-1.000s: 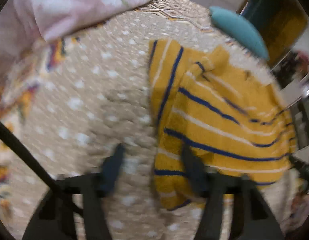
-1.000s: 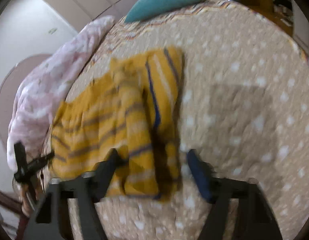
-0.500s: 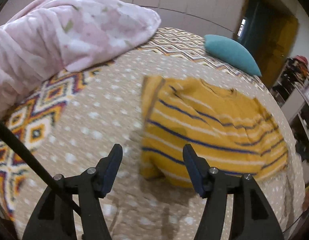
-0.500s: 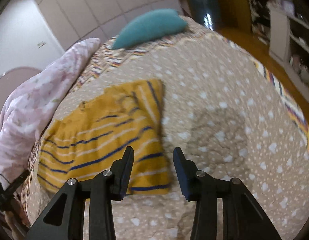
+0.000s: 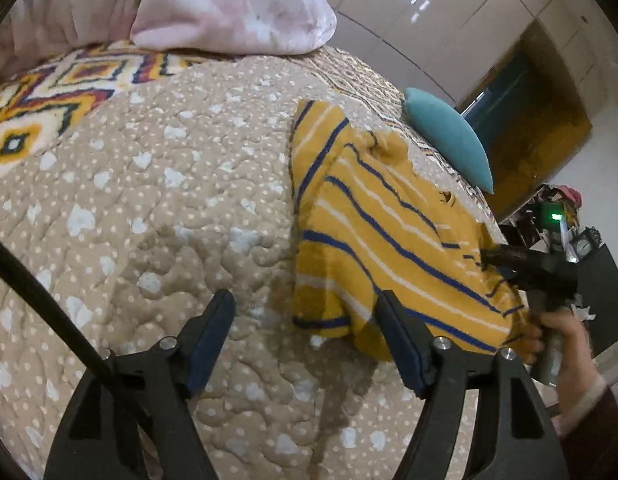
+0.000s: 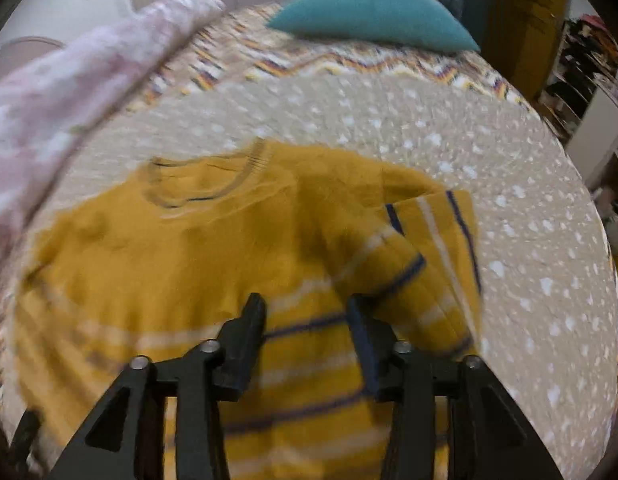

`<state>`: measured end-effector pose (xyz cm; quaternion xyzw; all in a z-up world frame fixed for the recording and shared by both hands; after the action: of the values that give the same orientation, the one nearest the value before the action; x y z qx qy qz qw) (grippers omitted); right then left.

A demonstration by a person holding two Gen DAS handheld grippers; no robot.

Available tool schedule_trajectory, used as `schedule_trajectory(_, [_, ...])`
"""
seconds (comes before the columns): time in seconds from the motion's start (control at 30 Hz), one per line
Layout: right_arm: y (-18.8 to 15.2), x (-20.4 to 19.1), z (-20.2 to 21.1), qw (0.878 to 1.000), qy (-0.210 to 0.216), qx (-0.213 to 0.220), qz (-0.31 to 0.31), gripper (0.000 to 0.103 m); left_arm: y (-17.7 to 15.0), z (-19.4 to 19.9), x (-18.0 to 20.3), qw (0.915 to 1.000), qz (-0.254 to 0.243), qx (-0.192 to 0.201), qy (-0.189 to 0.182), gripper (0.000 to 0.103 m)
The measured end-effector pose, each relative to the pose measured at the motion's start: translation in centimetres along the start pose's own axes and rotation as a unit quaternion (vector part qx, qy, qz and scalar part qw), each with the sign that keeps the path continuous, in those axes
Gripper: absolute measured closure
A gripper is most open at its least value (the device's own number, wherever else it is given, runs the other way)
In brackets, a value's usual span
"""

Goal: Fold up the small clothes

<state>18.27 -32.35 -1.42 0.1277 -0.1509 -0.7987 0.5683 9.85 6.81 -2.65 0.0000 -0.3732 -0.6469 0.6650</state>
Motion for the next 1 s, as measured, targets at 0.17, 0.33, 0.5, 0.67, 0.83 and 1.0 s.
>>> schedule_trajectory(0.17, [1.4,-1.3,1.6,0.998,-0.061,0.019,0.000,0.030,0.7,1.3,-0.5,0.9993,0.017,-0.012,-0.030,0.031])
schedule_trajectory(0.33, [-0.1,-7.1,6.9,0.997,0.020,0.064,0.047,0.037,1.8,4.5,-3.5,0.9981,0.047,0.040,0.002,0.030])
schedule_trajectory(0.5, [-1.7,-16.8,7.4,0.985,0.088,0.042,0.145,0.044,2.1,5.6,-6.8,0.9939,0.084,0.059,0.039,0.030])
schedule_trajectory(0.67, [-2.0,-24.7,3.8,0.977,0.066,0.014,0.201,0.044,2.5,6.9,-8.6,0.9925,0.088,0.067,0.050,0.030])
schedule_trajectory(0.83, [-1.2,-27.4,0.1,0.975,0.012,-0.016,0.220,0.043,2.8,7.5,-9.4,0.9916,0.093,0.072,0.055,0.030])
schedule_trajectory(1.0, [-4.3,-27.7,7.4,0.964,0.106,0.036,0.240,0.044,3.1,8.1,-10.6,0.9889,0.112,0.079,0.057,0.030])
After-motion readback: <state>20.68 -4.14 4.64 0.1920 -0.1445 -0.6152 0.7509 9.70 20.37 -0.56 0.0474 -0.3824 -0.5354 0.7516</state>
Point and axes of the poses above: each gripper's, at about its wrist camera, not at the fingertips, and z roughly against the way its jaws point, x to its right, y to its top, the point moved 3 cm from there along -z, roughly the way its jaws point, and after that the axes turned 3 degrees about -x, right-handed, at the moved point
